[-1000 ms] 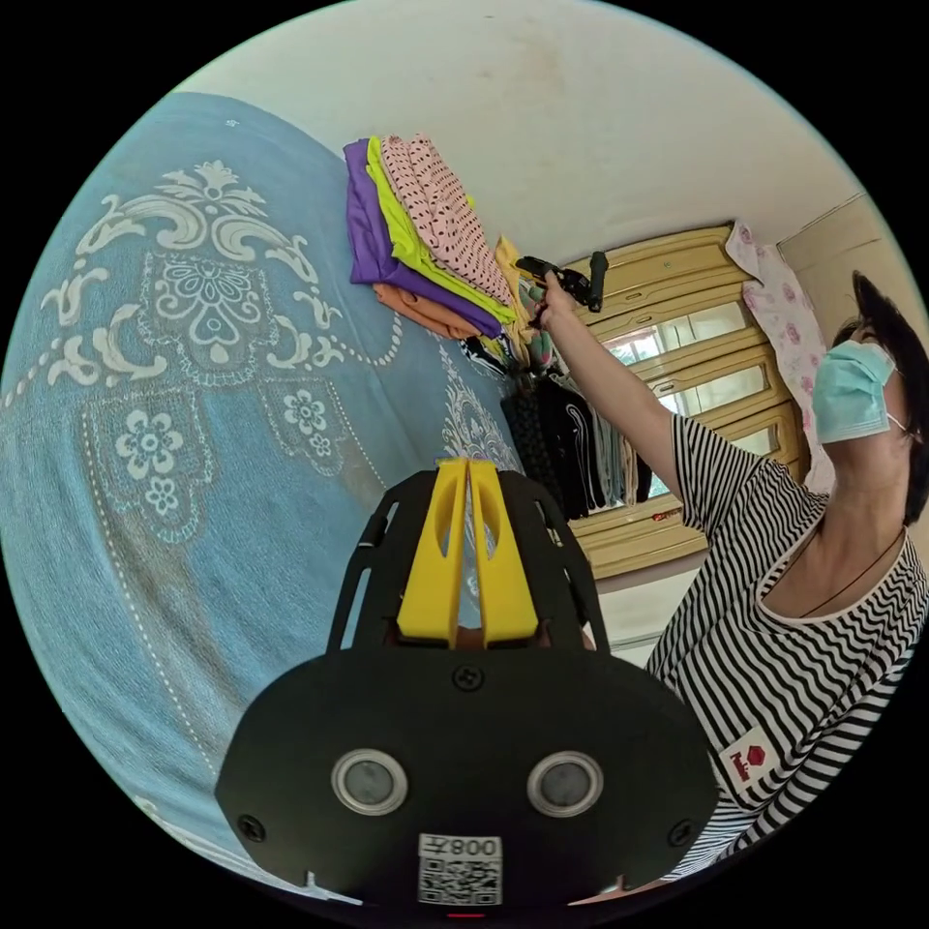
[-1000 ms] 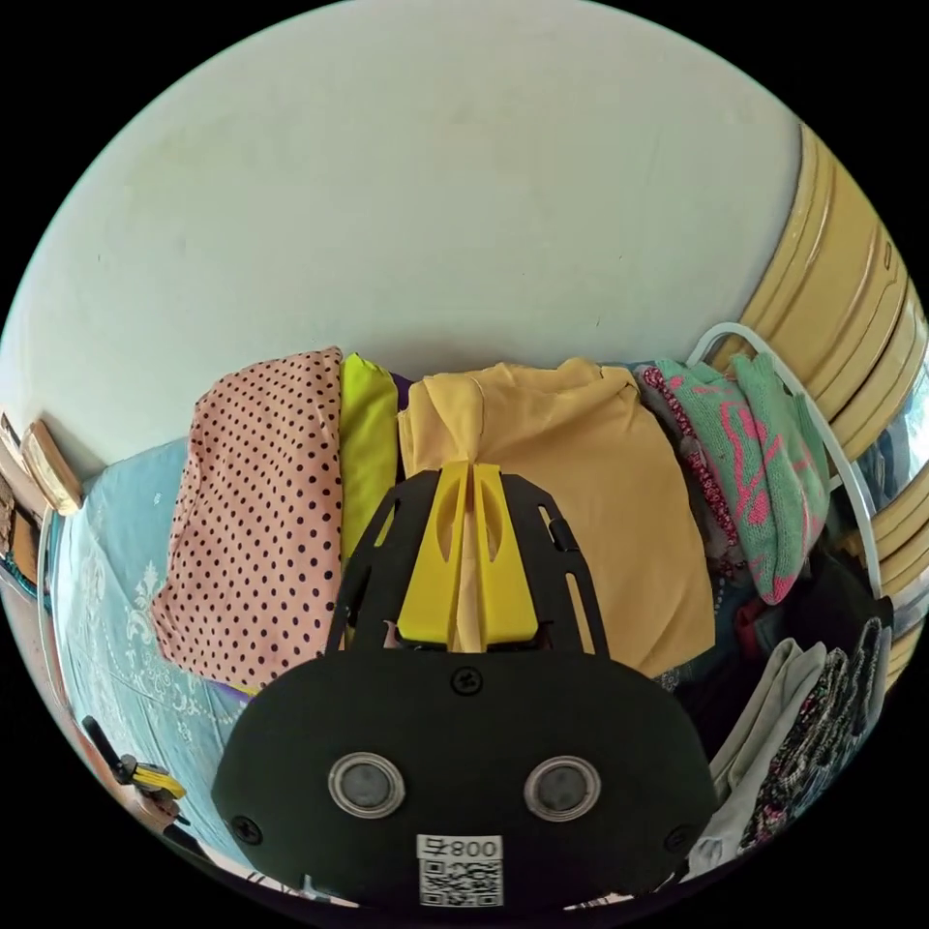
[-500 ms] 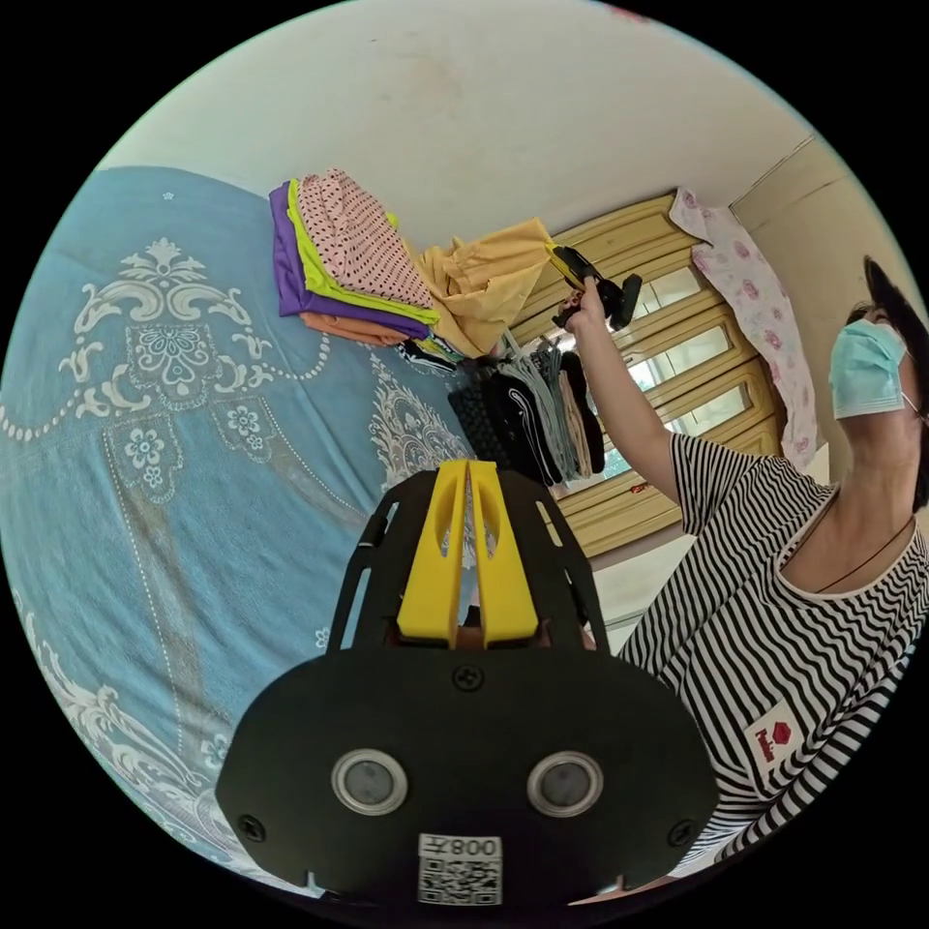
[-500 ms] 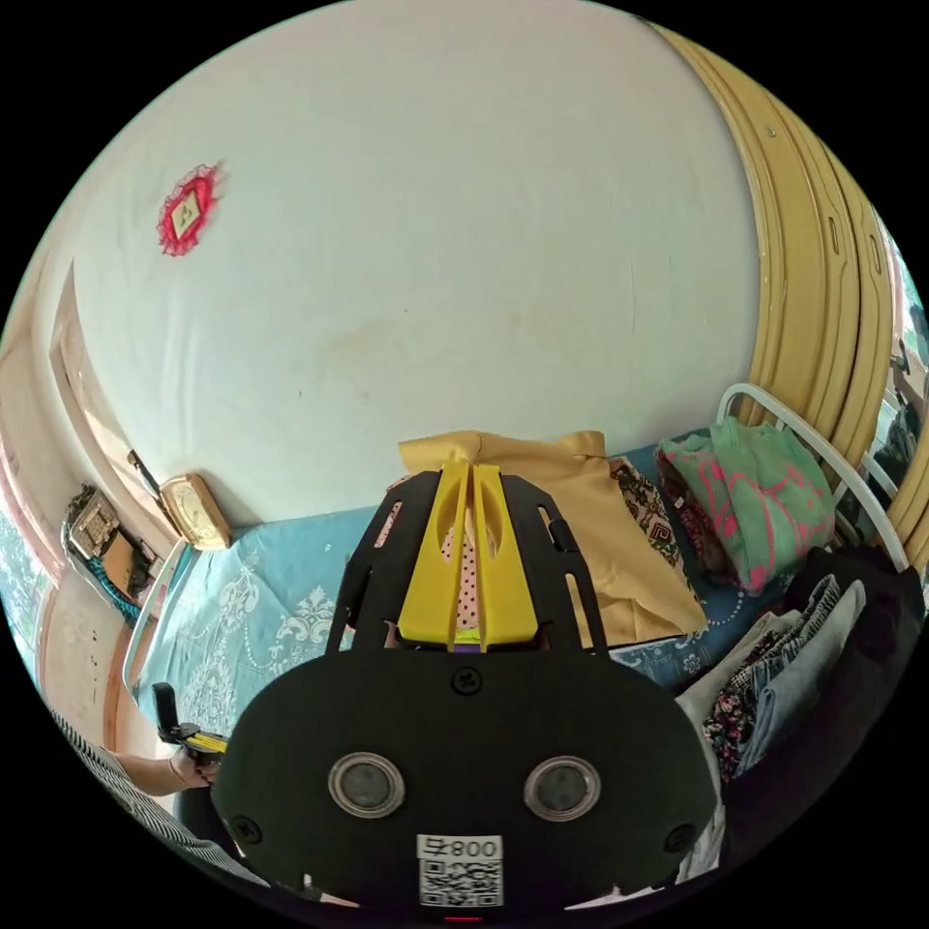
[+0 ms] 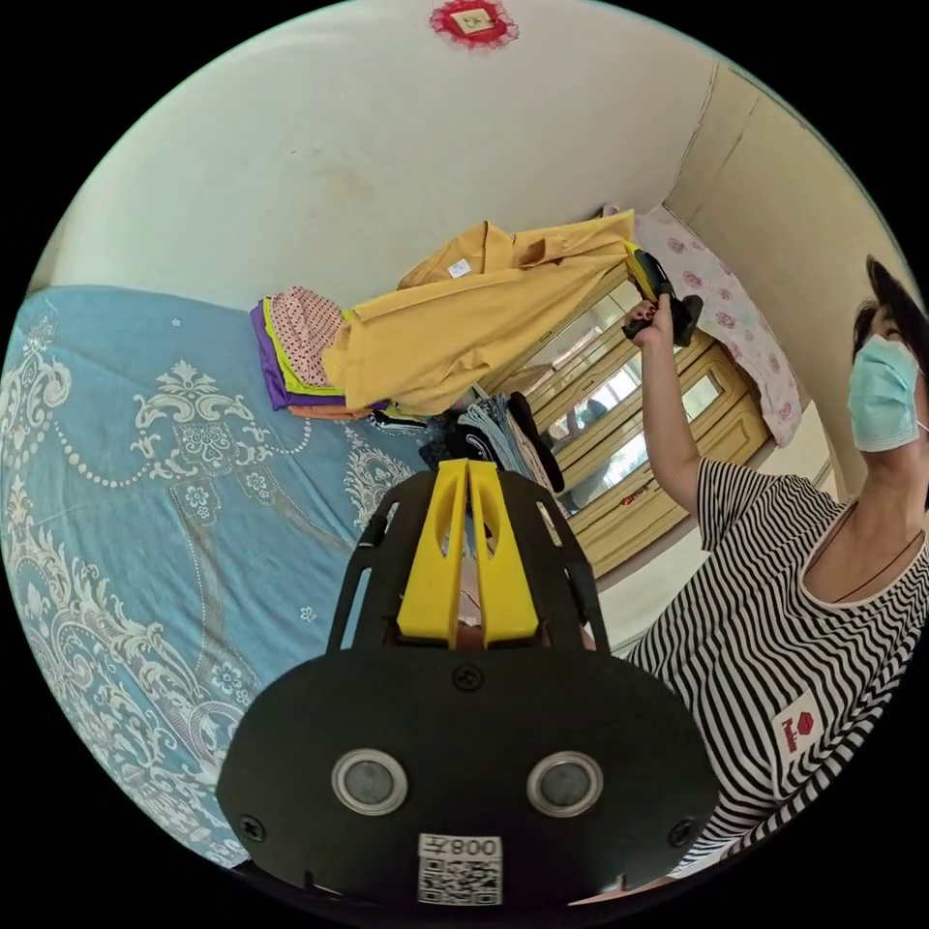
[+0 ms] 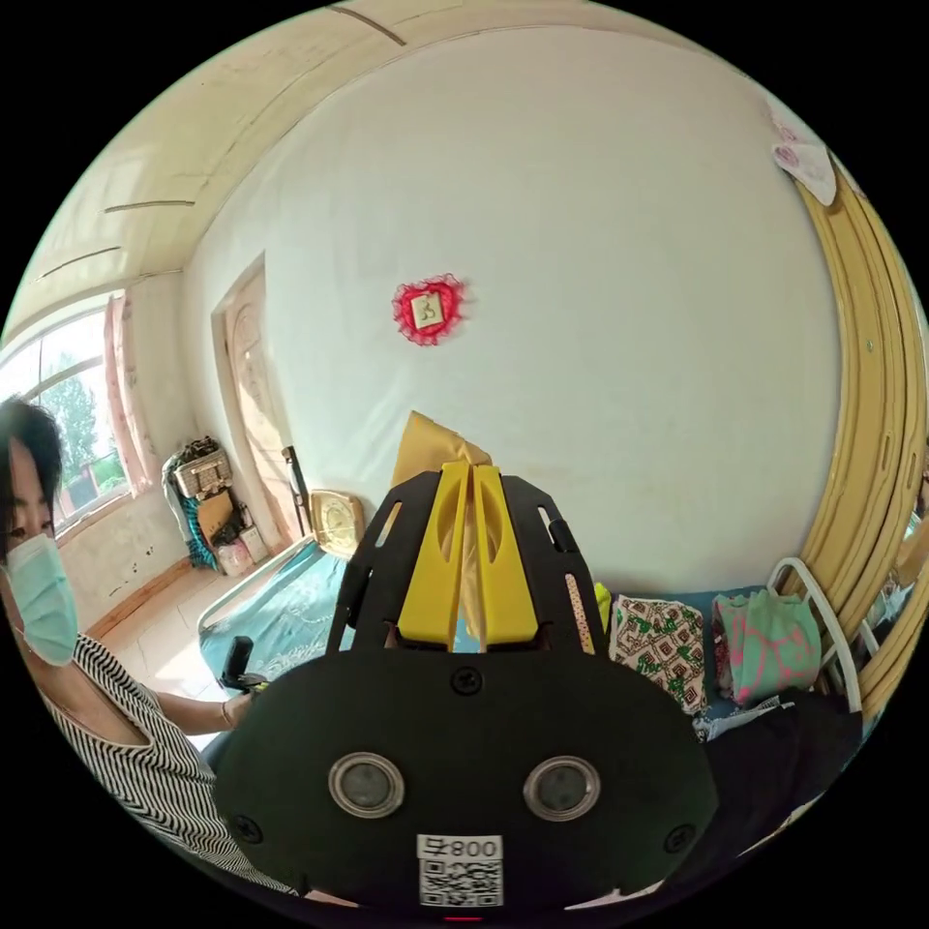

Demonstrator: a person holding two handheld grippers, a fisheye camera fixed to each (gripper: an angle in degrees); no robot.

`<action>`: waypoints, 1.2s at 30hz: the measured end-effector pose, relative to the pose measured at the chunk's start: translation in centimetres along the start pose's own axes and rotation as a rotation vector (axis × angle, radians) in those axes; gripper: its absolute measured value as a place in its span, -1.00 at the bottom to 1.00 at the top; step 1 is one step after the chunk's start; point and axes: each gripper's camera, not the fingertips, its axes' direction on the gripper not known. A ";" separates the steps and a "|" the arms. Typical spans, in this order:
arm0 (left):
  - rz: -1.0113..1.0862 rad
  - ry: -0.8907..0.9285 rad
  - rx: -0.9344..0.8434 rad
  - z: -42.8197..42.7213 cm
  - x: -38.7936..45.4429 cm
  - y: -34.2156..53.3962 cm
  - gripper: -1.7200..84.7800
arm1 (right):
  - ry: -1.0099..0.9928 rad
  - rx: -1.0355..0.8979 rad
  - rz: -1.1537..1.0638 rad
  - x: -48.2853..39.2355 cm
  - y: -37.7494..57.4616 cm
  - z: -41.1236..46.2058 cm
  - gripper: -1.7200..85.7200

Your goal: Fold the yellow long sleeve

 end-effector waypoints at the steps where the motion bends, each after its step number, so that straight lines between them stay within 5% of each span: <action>1: 0.002 -0.007 0.011 -0.3 0.4 0.4 -0.91 | -0.030 -0.004 -0.014 -2.0 0.4 -1.2 -0.96; 8: -0.042 -0.043 0.113 -3.4 3.6 6.5 -0.81 | -0.233 -0.048 -0.050 -11.7 4.1 -5.3 -0.96; 20: 0.092 -0.116 -0.142 1.5 12.2 18.2 -0.69 | -0.423 -0.130 -0.115 -23.0 12.5 -8.0 -0.96; 27: 0.198 -0.364 -0.141 3.6 15.8 19.7 -0.67 | -0.399 -0.133 -0.134 -25.1 15.1 -9.7 -0.96; 36: 0.329 -0.469 -0.309 8.8 19.5 21.1 -0.66 | -0.401 -0.132 -0.087 -23.3 18.7 -9.8 -0.96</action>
